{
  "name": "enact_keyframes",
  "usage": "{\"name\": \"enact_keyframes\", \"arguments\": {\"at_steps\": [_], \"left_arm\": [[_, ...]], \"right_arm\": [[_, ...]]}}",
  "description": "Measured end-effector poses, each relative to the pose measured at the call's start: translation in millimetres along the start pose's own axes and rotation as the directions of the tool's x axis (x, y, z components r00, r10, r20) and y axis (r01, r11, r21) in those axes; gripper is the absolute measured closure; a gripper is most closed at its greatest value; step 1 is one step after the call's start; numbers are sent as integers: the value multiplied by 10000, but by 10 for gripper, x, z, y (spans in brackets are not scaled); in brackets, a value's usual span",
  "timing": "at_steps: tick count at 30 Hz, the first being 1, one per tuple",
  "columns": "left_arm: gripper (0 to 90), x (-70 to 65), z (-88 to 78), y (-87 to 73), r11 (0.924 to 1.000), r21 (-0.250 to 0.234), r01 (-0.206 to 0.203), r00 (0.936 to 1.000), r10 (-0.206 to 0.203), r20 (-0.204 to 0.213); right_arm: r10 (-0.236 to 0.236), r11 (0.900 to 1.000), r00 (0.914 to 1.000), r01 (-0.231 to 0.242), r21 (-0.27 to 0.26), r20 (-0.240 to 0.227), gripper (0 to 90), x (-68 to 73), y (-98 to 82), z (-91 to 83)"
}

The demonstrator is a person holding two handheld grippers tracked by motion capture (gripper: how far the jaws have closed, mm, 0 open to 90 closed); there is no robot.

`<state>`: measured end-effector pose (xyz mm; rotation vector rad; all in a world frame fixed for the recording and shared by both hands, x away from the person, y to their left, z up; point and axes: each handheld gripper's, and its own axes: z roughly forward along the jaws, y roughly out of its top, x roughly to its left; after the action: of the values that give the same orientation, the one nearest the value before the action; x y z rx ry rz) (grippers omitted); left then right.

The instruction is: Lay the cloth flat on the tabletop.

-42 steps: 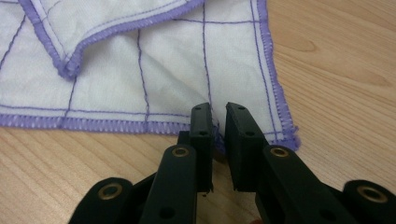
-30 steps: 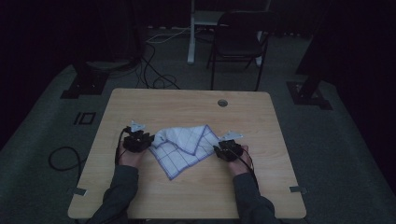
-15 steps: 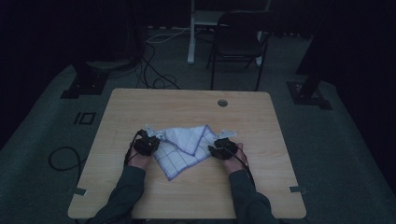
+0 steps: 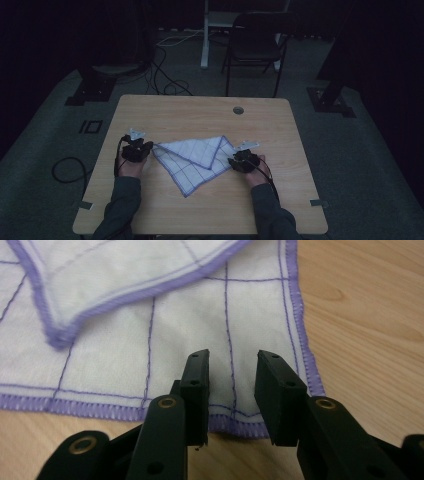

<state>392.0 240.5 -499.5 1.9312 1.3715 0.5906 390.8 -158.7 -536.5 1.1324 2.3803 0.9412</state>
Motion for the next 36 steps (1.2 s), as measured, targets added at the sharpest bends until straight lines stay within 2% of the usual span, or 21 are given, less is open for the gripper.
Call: {"name": "enact_keyframes", "arguments": {"at_steps": [4, 9, 12, 14, 15, 16, 19, 22, 24, 26, 28, 30, 33, 34, 36], "left_arm": [[892, 65, 23, -45, 9990, 267, 363, 9993, -364, 36], [891, 155, 119, -123, 9924, 953, 785, 9969, -774, -153], [879, 175, 150, -152, 9901, 1032, 951, 9950, -914, -399], [797, 146, 137, -144, 9919, 914, 878, 9927, -795, -909], [765, 141, 114, -132, 9933, 694, 925, 9934, -872, -751], [730, 121, 85, -115, 9956, 440, 832, 9951, -807, -565], [700, -40, 19, -50, 9999, -15, 101, 9998, -101, -182], [675, -299, 20, -14, 9965, -132, -827, 9966, 828, 52], [666, -490, 43, -12, 9898, -241, -1407, 9886, 1418, 498], [656, -681, 72, -16, 9791, -324, -2006, 9757, 2027, 837], [649, -857, 109, -22, 9688, -367, -2450, 9616, 2477, 1185], [632, -1022, 147, -39, 9556, -568, -2890, 9434, 2944, 1530], [622, -1247, 211, -62, 9331, -620, -3543, 9118, 3595, 1985], [619, -1326, 239, -70, 9249, -585, -3757, 8994, 3791, 2176], [617, -1430, 276, -81, 9149, -581, -3994, 8844, 4012, 2384]], "right_arm": [[-56, 9999, 10000, 57, 123, -36, 687, -28, -34, -47], [-61, 9998, 9999, 63, 199, -128, 694, -75, -64, -82], [-89, 9997, 9997, 94, 232, -224, 696, -91, -59, -81], [-121, 9996, 9996, 127, 251, -251, 696, -106, -57, -81], [-112, 9995, 9998, 117, 286, -185, 696, -115, -57, -85], [-62, 9995, 9998, 67, 308, -166, 695, -128, -59, -89], [-47, 9994, 10000, 49, 348, -51, 688, -174, -62, -95], [102, 9992, 9998, -108, 391, 155, 663, -199, -54, -94], [293, 9985, 9986, -312, 445, 438, 637, -173, -47, -100], [183, 9987, 9977, -214, 459, 655, 620, -126, -39, -118], [99, 9997, 9982, -113, 224, 595, 608, -56, -27, -157], [-24, 10000, 9987, 21, 63, 507, 599, 24, -25, -184], [-346, 9994, 9990, 347, -26, 280, 593, 165, -46, -192], [-388, 9992, 9990, 388, -20, 207, 592, 209, -59, -187], [-455, 9989, 9989, 456, -51, 92, 592, 284, -85, -173]]}}
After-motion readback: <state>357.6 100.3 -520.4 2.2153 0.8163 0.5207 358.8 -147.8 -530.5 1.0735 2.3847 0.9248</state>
